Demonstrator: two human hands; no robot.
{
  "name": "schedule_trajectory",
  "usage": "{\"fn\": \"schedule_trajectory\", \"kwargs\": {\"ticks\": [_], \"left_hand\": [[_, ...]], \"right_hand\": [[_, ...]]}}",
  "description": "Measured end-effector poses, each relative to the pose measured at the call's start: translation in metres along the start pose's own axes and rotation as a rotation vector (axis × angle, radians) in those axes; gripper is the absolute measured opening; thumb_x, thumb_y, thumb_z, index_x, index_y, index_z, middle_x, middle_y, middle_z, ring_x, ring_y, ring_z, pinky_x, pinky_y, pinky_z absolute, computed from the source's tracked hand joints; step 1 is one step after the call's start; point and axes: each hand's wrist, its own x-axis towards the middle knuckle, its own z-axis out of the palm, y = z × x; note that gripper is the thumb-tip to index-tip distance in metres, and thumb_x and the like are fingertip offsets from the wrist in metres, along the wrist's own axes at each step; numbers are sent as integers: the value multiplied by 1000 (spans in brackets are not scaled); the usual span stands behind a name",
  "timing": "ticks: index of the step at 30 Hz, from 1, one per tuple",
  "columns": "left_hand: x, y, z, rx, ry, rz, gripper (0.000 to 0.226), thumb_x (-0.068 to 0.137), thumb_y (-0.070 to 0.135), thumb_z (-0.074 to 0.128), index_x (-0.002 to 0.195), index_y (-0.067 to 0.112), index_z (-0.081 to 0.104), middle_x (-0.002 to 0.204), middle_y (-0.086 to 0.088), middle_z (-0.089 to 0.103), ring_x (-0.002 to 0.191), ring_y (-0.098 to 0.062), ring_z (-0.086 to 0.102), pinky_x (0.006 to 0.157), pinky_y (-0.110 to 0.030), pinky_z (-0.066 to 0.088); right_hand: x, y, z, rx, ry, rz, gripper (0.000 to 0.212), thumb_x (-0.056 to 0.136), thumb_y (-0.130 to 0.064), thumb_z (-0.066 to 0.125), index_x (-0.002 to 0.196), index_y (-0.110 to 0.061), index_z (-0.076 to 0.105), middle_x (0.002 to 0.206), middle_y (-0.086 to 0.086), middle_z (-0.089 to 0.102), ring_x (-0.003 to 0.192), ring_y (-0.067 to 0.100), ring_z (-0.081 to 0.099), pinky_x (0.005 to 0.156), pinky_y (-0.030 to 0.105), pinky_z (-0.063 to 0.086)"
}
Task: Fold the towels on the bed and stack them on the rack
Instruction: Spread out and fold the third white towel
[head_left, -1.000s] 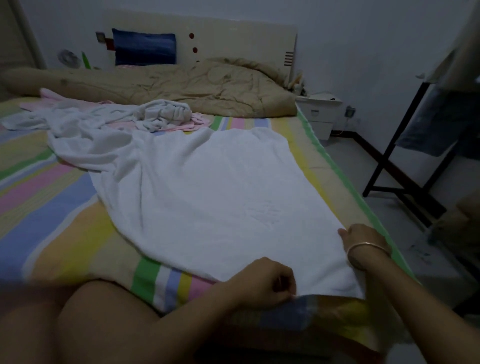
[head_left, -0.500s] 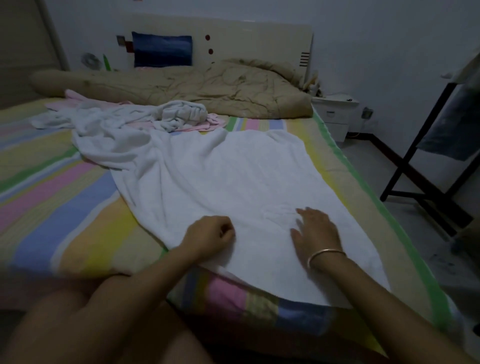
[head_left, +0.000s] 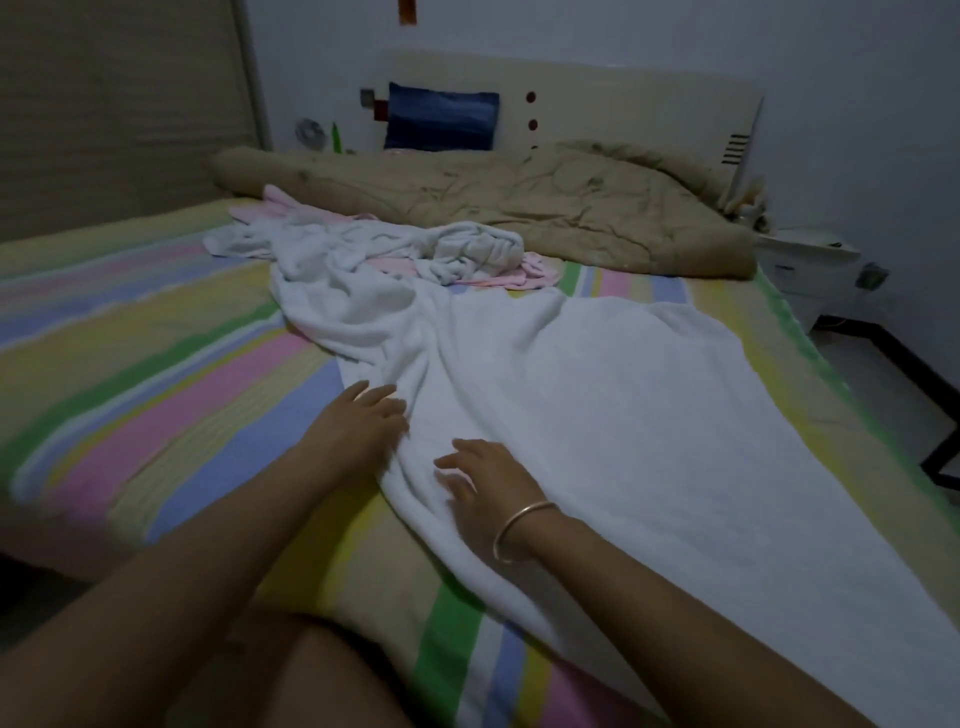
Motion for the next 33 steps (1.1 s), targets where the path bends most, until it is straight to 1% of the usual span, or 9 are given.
{"fn": "schedule_trajectory", "kwargs": {"ticks": [3, 5, 9, 14, 20, 22, 24, 28, 33], "left_hand": [[5, -32, 11, 0, 78, 50, 25, 56, 23, 79, 79, 25, 70, 100, 0, 71, 104, -28, 67, 83, -42, 53], [8, -39, 10, -118, 124, 107, 6, 69, 25, 62, 68, 22, 57, 75, -3, 65, 78, -27, 67, 66, -33, 49], [-2, -34, -2, -502, -70, -68, 56, 81, 60, 24, 72, 14, 55, 66, -9, 60, 62, -28, 57, 54, -33, 33], [-27, -65, -15, -934, -159, -204, 27, 89, 44, 63, 104, 23, 71, 91, 6, 71, 83, -7, 64, 76, -24, 48], [-46, -161, 16, -1329, 94, -887, 21, 93, 2, 51, 89, 14, 68, 83, -6, 69, 65, -16, 64, 59, -28, 50], [-48, -180, 44, -1425, 17, -1085, 18, 91, -2, 46, 94, 6, 63, 73, -12, 66, 53, -20, 58, 47, -26, 42], [-45, -188, 62, -1515, -47, -1159, 17, 90, -7, 47, 104, -4, 57, 67, -16, 62, 48, -21, 54, 46, -26, 39], [-30, -183, 67, -1663, 6, -1219, 24, 94, -11, 39, 116, -6, 49, 82, -18, 62, 61, -21, 61, 47, -25, 52], [-18, -172, 63, -1812, 15, -1255, 31, 95, -11, 33, 114, -6, 57, 100, -21, 67, 75, -22, 67, 62, -26, 58]], "right_hand": [[48, -15, 4, 9, -72, 93, 34, 94, -17, 47, 127, -24, 54, 128, 1, 58, 115, 23, 55, 95, 30, 42], [75, -18, 0, -88, -131, 178, 35, 90, -18, 50, 123, -26, 52, 120, 3, 63, 109, 26, 58, 90, 30, 44], [126, -31, -18, -241, -360, 293, 28, 88, -24, 59, 115, -24, 64, 110, 4, 67, 100, 22, 64, 79, 25, 49], [168, -68, -30, -444, -781, 477, 24, 91, -18, 54, 94, 1, 69, 73, 9, 67, 57, 18, 61, 50, 25, 51], [216, -141, -14, -445, -201, 150, 31, 93, -39, 49, 105, -16, 65, 116, 10, 63, 105, 28, 59, 85, 32, 44], [226, -164, 9, -297, -259, 3, 41, 94, -51, 44, 76, -18, 59, 91, 8, 64, 93, 29, 58, 75, 30, 41], [228, -178, 34, -352, -326, -64, 45, 92, -58, 43, 74, -20, 57, 82, 3, 59, 86, 27, 57, 70, 30, 38], [235, -163, 64, -473, -148, -10, 51, 89, -51, 53, 126, -18, 44, 127, 8, 46, 114, 30, 50, 85, 38, 41], [253, -144, 67, -393, -116, 37, 24, 90, -26, 55, 113, -18, 56, 115, 6, 57, 103, 29, 58, 79, 31, 41]]}}
